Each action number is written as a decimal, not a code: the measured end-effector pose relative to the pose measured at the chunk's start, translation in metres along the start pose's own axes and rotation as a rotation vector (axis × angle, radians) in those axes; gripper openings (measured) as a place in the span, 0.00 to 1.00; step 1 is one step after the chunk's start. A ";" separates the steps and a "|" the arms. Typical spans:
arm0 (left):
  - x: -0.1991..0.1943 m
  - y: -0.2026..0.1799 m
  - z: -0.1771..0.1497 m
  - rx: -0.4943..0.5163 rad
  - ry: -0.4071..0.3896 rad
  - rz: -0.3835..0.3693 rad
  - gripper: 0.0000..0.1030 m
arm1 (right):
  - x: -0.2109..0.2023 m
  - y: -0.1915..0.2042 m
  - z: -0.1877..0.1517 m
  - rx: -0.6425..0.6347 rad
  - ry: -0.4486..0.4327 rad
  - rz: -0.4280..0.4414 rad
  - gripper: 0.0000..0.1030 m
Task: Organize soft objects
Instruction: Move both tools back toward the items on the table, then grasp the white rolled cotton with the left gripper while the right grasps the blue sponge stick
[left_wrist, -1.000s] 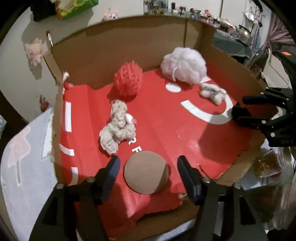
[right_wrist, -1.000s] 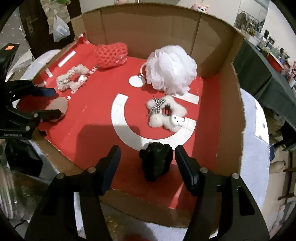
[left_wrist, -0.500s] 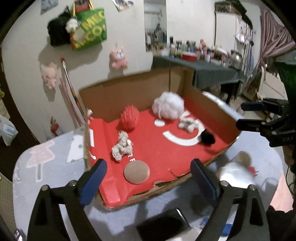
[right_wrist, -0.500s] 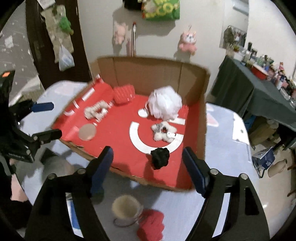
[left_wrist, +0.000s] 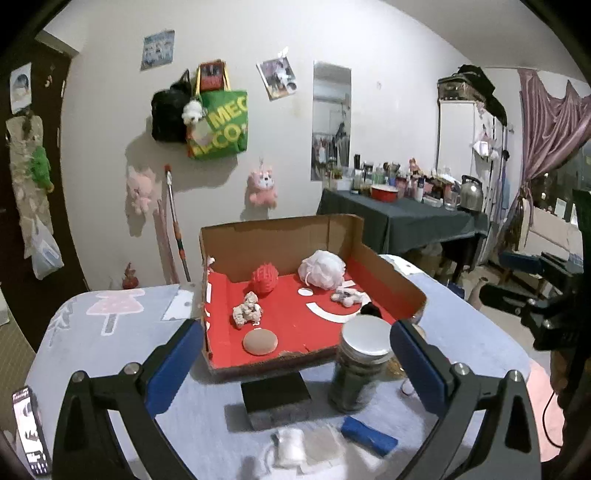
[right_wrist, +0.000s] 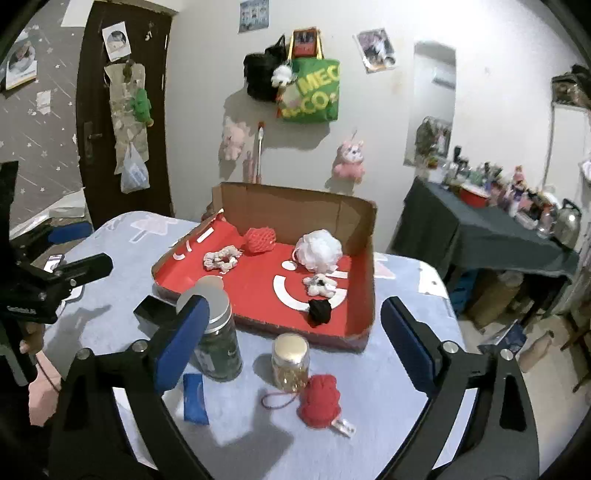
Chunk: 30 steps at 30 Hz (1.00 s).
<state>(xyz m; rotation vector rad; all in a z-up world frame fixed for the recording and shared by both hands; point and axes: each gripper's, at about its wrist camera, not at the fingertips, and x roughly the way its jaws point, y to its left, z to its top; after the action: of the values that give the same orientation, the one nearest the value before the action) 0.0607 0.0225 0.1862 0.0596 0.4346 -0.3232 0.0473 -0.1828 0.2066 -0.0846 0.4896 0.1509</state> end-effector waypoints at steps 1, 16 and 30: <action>-0.006 -0.002 -0.004 -0.002 -0.010 0.004 1.00 | -0.006 0.003 -0.006 0.005 -0.015 -0.007 0.94; -0.018 -0.029 -0.077 -0.035 -0.030 0.085 1.00 | -0.006 0.027 -0.088 0.065 -0.034 -0.128 0.94; 0.022 -0.025 -0.131 -0.075 0.123 0.112 1.00 | 0.047 0.032 -0.144 0.149 0.119 -0.062 0.94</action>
<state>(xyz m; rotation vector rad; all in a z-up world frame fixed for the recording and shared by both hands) 0.0184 0.0084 0.0584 0.0306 0.5630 -0.1936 0.0164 -0.1628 0.0568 0.0371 0.6153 0.0485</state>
